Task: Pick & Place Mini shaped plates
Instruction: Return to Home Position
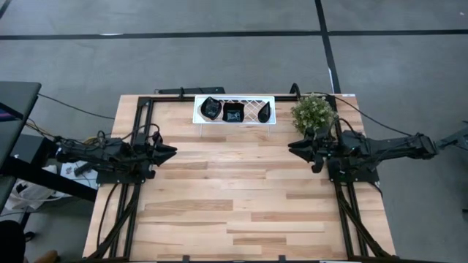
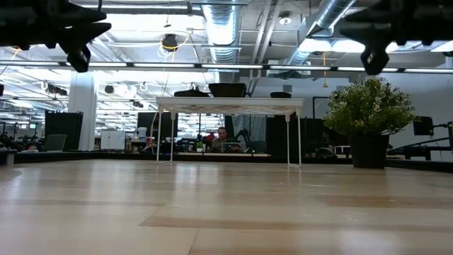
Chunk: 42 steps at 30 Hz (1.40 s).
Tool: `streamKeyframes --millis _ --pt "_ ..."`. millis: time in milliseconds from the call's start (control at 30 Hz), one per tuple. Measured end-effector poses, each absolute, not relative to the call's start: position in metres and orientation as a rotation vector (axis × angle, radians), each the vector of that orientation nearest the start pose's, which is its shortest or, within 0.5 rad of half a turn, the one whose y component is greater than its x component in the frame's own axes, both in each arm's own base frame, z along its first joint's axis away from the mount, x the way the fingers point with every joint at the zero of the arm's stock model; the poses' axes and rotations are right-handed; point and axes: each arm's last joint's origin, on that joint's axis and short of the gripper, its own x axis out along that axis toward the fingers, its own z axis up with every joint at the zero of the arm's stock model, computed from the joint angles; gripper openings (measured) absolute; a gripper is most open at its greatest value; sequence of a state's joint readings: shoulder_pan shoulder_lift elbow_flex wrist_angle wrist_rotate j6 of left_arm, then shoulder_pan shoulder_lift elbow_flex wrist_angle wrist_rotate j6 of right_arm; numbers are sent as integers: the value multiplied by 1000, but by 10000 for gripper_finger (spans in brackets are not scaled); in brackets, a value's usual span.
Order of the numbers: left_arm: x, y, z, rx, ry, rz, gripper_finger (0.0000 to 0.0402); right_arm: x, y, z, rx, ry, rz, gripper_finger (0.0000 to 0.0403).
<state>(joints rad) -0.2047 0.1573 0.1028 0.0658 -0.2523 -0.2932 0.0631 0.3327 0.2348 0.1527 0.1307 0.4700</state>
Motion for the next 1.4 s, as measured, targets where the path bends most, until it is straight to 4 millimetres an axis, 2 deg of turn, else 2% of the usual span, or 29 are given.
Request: streamKeyframes --millis 200,533,867,1400 --pt "102 -14 192 -293 -15 47 82 111 3 223 472 -87 -50 108" --pt "101 -13 193 -269 -23 51 82 80 1 224 451 -156 -35 108" --pt "102 -13 192 -266 -20 58 82 83 1 213 428 -89 -52 108" --pt "102 -13 193 -269 -23 57 82 84 1 212 392 -84 -53 108"
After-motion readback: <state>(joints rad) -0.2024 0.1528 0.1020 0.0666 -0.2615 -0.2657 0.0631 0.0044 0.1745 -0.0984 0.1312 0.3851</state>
